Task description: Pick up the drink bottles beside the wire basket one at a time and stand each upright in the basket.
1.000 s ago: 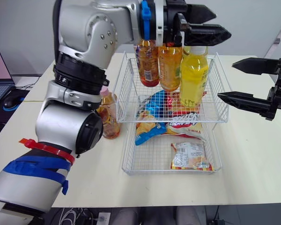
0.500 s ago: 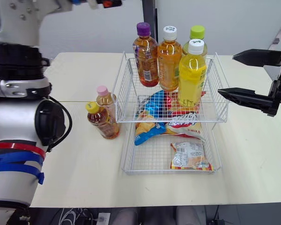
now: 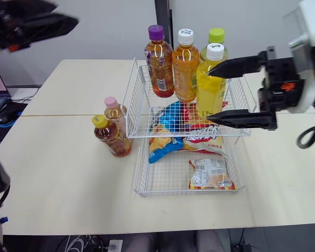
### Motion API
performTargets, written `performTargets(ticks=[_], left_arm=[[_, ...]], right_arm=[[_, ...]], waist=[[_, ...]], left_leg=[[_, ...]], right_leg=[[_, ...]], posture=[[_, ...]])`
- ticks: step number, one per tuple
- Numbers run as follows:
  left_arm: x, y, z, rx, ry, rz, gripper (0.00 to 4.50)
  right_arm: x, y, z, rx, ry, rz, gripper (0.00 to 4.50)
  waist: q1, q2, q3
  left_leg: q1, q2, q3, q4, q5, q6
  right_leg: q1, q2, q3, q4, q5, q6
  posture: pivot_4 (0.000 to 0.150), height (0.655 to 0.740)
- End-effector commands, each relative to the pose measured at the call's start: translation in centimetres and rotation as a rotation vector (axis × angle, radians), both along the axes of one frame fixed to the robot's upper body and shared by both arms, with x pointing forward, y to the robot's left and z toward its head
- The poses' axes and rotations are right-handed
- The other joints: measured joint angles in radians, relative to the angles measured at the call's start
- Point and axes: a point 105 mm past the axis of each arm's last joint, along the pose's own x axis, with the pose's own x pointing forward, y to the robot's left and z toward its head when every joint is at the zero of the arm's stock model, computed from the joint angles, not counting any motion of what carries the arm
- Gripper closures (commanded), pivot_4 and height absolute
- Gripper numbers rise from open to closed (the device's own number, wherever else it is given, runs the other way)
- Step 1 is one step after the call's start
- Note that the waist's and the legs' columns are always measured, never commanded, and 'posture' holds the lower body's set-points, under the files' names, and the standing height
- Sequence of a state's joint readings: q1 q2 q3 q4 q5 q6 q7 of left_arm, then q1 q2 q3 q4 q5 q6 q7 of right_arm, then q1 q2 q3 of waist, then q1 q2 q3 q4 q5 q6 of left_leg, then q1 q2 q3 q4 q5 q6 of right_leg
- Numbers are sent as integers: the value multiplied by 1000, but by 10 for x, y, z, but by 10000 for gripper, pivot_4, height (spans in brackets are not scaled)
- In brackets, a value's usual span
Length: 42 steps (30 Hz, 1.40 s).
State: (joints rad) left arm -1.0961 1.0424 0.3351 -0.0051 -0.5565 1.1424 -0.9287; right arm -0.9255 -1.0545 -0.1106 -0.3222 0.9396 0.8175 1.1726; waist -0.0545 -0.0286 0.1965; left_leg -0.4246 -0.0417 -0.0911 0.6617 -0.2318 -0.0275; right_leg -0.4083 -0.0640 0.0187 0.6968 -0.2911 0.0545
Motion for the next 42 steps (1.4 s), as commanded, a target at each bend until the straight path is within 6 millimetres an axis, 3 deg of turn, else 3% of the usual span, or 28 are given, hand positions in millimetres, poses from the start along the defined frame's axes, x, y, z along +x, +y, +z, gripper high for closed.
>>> performTargets(ticks=[1,8,10,14,20,24,32,42], left_arm=[[-25,35,-7,-35,-55,139,169],[-41,68,-74,-51,39,268,169],[-47,64,-97,-38,102,234,169],[-47,36,-130,-76,157,160,169],[-29,-8,-145,-147,104,208,169],[-20,-24,-149,-197,59,278,169],[-7,-37,-167,-199,82,372,169],[-2,-43,-178,-171,124,325,169]], right_arm=[[2,13,0,15,15,31,0],[7,34,-3,-3,71,74,0],[3,37,-6,-26,75,110,0],[2,38,-8,-28,75,121,0],[2,37,-8,-10,83,120,0],[2,36,-8,-13,81,119,0],[2,37,-7,-17,80,127,0],[0,37,-5,-9,74,136,0]], waist=[[1,0,0],[16,0,0],[25,-1,-1],[40,-2,-1],[50,-3,-2],[49,-3,-2],[48,-3,-2],[49,-3,-2]], left_leg=[[0,0,0,0,0,0],[0,0,0,0,0,0],[0,0,-1,0,0,0],[0,0,-2,0,0,0],[1,0,-2,1,0,0],[1,-1,0,1,0,0],[1,0,1,0,0,0],[1,0,1,0,0,0]], right_leg=[[0,0,0,0,0,0],[0,-2,0,0,1,-1],[0,-5,-2,0,1,-2],[2,-7,-3,-3,1,-1],[3,-7,-3,-3,3,-1],[2,-6,-2,-3,3,-1],[2,-3,-2,-2,3,-1],[2,-1,-1,-3,3,-1]], posture=[[1500,7400],[1500,7400],[1500,7400],[1500,7400],[1500,7400],[1500,7400],[1500,7400],[1500,7400]])
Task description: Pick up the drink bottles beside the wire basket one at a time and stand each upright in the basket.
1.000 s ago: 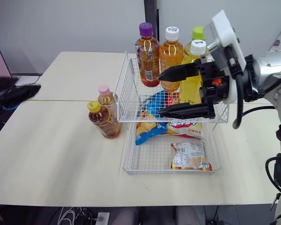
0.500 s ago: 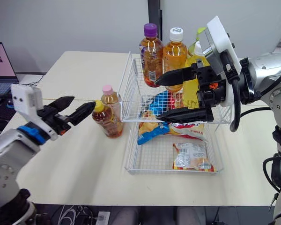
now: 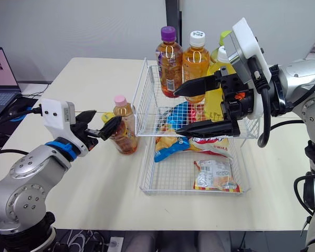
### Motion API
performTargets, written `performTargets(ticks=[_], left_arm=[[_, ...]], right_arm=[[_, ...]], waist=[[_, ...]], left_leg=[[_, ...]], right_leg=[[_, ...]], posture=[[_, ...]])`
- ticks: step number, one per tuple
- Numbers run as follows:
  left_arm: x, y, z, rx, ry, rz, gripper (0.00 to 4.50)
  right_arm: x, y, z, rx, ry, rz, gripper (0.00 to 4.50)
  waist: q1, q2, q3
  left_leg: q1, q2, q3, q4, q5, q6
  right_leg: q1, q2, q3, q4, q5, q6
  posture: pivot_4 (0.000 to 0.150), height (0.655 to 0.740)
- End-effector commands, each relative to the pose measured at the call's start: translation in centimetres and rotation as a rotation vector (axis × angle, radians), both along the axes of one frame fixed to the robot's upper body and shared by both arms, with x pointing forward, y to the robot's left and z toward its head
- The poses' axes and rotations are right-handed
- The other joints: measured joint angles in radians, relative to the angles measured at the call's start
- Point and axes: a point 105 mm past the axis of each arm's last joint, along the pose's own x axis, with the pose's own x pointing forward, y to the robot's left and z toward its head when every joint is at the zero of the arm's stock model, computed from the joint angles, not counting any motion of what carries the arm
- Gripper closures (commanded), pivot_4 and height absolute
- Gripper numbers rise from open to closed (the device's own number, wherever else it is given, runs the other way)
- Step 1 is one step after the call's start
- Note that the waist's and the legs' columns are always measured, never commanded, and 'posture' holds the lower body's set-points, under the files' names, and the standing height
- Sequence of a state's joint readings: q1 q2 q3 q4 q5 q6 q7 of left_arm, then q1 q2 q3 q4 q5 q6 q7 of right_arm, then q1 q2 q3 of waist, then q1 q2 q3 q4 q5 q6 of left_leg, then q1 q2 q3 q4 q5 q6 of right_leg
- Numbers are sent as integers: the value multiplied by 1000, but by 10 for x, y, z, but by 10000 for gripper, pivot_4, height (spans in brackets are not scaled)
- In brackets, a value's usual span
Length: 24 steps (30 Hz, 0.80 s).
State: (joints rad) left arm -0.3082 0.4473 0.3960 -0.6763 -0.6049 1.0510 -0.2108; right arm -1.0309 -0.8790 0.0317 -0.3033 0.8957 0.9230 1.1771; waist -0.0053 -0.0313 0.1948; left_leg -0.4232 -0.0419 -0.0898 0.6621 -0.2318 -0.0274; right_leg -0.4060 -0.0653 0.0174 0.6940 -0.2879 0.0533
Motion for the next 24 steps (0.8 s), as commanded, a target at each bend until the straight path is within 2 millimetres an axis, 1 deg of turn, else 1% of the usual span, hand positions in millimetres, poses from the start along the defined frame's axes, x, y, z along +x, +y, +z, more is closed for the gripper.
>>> performTargets(ticks=[1,6,19,24], left_arm=[[0,-2,0,20,-11,-18,169],[4,-5,-5,20,7,-43,169],[15,-7,2,45,-60,-41,169],[16,-9,0,45,-50,-57,169]], right_arm=[[-6,-2,13,25,-57,9,0],[-7,-3,15,24,-62,4,0],[-8,-5,17,25,-77,-4,0],[-8,-5,18,27,-82,-7,0]], waist=[[0,0,0],[1,0,0],[1,0,0],[1,0,0]], left_leg=[[0,0,0,0,0,0],[0,0,0,0,0,0],[0,0,0,0,0,0],[0,0,0,0,0,0]], right_leg=[[0,0,0,0,0,0],[0,0,0,0,0,0],[0,0,0,-1,0,0],[0,0,0,-1,0,0]], posture=[[1500,7400],[1500,7400],[1500,7400],[1500,7400]])
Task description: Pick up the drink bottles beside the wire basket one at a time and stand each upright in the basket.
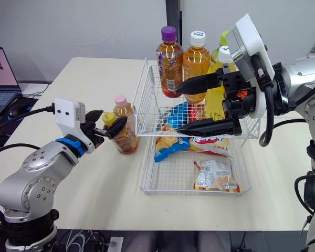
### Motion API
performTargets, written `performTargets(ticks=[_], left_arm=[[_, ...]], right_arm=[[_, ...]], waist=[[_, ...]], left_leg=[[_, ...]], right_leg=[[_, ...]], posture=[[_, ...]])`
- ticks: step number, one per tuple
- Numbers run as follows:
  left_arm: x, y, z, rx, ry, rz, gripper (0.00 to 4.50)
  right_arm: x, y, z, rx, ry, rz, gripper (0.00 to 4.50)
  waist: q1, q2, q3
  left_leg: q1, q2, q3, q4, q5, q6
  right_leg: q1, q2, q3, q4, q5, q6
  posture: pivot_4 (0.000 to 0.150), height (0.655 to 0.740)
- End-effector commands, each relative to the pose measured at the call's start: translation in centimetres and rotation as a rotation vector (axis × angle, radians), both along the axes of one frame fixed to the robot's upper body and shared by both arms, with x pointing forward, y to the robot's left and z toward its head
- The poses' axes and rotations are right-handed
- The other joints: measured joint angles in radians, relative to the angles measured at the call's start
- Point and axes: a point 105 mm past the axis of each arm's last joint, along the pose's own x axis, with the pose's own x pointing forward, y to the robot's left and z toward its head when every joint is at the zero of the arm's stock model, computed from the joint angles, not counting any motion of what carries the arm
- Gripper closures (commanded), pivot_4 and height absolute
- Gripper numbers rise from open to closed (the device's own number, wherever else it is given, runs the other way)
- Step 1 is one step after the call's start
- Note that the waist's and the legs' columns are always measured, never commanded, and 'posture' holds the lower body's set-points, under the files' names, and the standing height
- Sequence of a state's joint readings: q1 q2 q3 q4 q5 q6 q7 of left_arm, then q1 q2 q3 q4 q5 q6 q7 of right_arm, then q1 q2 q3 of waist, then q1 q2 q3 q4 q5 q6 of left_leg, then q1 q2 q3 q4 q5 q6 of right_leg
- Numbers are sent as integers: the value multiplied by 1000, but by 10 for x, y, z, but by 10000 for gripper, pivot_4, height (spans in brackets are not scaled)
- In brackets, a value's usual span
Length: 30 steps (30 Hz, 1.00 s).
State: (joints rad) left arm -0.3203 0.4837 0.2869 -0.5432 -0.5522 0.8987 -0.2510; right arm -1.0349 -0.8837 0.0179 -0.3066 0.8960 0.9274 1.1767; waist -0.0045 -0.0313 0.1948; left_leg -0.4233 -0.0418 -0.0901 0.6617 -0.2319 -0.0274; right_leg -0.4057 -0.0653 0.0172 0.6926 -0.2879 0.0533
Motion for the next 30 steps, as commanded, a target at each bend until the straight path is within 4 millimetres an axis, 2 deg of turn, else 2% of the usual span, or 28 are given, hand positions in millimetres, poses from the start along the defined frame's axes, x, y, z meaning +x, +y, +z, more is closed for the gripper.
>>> performTargets(ticks=[1,4,12,15,21,24,30], left_arm=[[-1,-4,9,11,-46,-16,169],[1,-5,9,4,-48,-27,6331],[1,-6,9,0,-51,-40,31119],[-3,-4,14,4,-73,-40,31152],[-23,7,37,21,-124,-51,31152],[-36,13,57,36,-150,-92,31152],[-59,32,122,77,-183,-224,31152]], right_arm=[[-7,-4,15,23,-70,-1,0],[-7,-4,15,25,-73,-3,0],[-6,-5,16,27,-76,-10,0],[-5,-6,17,28,-82,-24,0],[-4,-12,19,31,-93,-50,0],[-5,-16,21,34,-90,-53,0],[-6,-27,27,46,-86,-91,0]], waist=[[0,0,0],[0,0,0],[0,0,0],[0,0,0],[-1,0,0],[-1,0,0],[-1,-1,1]], left_leg=[[0,0,0,0,0,0],[0,0,0,0,0,0],[0,0,0,0,0,0],[0,0,0,0,0,0],[-1,0,-1,-1,0,0],[-1,1,-1,-1,0,0],[-2,1,-3,-1,0,0]], right_leg=[[0,0,0,0,0,0],[0,0,0,0,0,0],[0,0,0,-1,0,0],[0,0,0,-1,0,0],[0,0,0,-2,0,0],[0,0,-1,-3,0,0],[0,1,-3,-4,0,0]], posture=[[1500,7400],[1500,7400],[1500,7400],[1500,7400],[1500,7400],[1500,7400],[1500,7400]])
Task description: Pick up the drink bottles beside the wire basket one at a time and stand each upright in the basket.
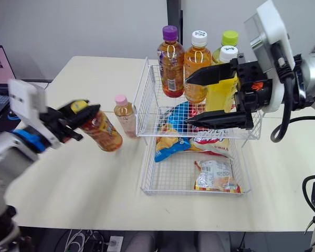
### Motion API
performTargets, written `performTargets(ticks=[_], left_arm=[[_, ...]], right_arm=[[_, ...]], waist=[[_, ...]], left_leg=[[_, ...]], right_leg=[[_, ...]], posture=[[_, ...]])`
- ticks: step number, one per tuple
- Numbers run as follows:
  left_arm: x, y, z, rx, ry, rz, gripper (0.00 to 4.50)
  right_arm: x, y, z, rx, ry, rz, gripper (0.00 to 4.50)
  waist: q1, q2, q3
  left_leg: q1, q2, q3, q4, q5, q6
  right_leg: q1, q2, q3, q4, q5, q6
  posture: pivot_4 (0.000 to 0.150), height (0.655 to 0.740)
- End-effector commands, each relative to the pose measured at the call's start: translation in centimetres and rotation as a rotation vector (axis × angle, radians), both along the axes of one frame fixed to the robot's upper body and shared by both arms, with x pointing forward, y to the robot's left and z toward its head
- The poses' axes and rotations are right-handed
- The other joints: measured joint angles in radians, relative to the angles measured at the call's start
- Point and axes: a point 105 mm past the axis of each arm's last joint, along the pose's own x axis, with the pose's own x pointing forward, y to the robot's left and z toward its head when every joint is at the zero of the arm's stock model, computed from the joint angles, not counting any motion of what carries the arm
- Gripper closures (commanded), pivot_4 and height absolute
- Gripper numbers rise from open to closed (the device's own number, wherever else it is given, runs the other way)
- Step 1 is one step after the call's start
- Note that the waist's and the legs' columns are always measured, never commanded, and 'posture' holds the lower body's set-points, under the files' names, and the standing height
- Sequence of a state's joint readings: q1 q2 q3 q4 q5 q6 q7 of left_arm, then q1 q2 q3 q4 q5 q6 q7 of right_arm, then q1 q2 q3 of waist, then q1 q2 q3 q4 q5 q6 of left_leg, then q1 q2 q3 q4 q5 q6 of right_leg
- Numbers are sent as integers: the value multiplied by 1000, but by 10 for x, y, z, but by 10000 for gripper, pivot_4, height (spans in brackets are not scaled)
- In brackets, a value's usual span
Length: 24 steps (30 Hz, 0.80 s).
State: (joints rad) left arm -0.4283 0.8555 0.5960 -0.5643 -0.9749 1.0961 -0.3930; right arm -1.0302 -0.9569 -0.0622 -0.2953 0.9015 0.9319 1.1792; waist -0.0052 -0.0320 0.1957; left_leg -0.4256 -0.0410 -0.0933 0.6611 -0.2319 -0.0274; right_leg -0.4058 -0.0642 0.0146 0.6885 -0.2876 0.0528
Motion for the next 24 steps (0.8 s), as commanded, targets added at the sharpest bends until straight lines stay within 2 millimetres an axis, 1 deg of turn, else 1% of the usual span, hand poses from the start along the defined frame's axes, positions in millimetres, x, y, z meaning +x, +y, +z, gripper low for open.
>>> performTargets(ticks=[1,2,4,6,8,13,16,18,21,23,24], left_arm=[[-19,9,52,1,-103,-69,31152],[-21,12,68,3,-120,-82,31152],[-26,18,91,3,-142,-101,31152],[-28,19,109,16,-152,-124,31152],[-29,17,121,37,-147,-158,31152],[-27,-9,153,56,-169,-322,31152],[-25,-29,176,46,-199,-432,31152],[-23,-43,187,44,-205,-500,31152],[-22,-66,196,52,-197,-607,31152],[-18,-80,198,56,-184,-660,31152],[-14,-87,195,63,-171,-685,31152]], right_arm=[[-5,-9,11,21,-37,-22,0],[-5,-11,12,20,-41,-37,0],[-3,-15,13,15,-47,-64,0],[-3,-19,13,11,-53,-93,0],[-3,-23,14,11,-55,-114,0],[-6,-28,16,28,-54,-140,0],[-7,-30,16,40,-55,-161,0],[-8,-31,16,44,-56,-173,0],[-8,-33,17,53,-63,-196,0],[-9,-33,17,58,-66,-208,0],[-9,-34,17,60,-69,-214,0]], waist=[[0,0,0],[0,0,0],[-2,0,0],[-5,0,0],[-9,0,0],[-12,0,1],[-18,-1,1],[-23,-1,1],[-27,0,1],[-28,0,1],[-28,0,1]], left_leg=[[0,0,0,0,0,0],[0,0,1,0,0,0],[0,0,0,0,0,0],[0,0,1,-1,0,0],[0,0,1,-2,0,0],[0,1,3,-1,0,0],[-1,0,5,-1,0,0],[-2,0,6,0,0,0],[-2,0,7,0,0,0],[-2,1,7,0,0,0],[-2,1,7,0,0,0]], right_leg=[[0,0,0,-1,0,0],[0,0,0,0,0,0],[0,1,0,-1,0,0],[0,1,1,-1,0,1],[0,2,1,-1,0,1],[0,3,0,-1,0,1],[0,3,1,-1,0,1],[-1,3,1,0,0,1],[-1,3,2,0,0,1],[-2,3,2,1,0,1],[-2,3,2,2,0,1]], posture=[[1500,7400],[1500,7400],[1500,7400],[1500,7400],[1500,7400],[1500,7400],[1500,7400],[1500,7400],[1500,7400],[1500,7400],[1500,7400]])
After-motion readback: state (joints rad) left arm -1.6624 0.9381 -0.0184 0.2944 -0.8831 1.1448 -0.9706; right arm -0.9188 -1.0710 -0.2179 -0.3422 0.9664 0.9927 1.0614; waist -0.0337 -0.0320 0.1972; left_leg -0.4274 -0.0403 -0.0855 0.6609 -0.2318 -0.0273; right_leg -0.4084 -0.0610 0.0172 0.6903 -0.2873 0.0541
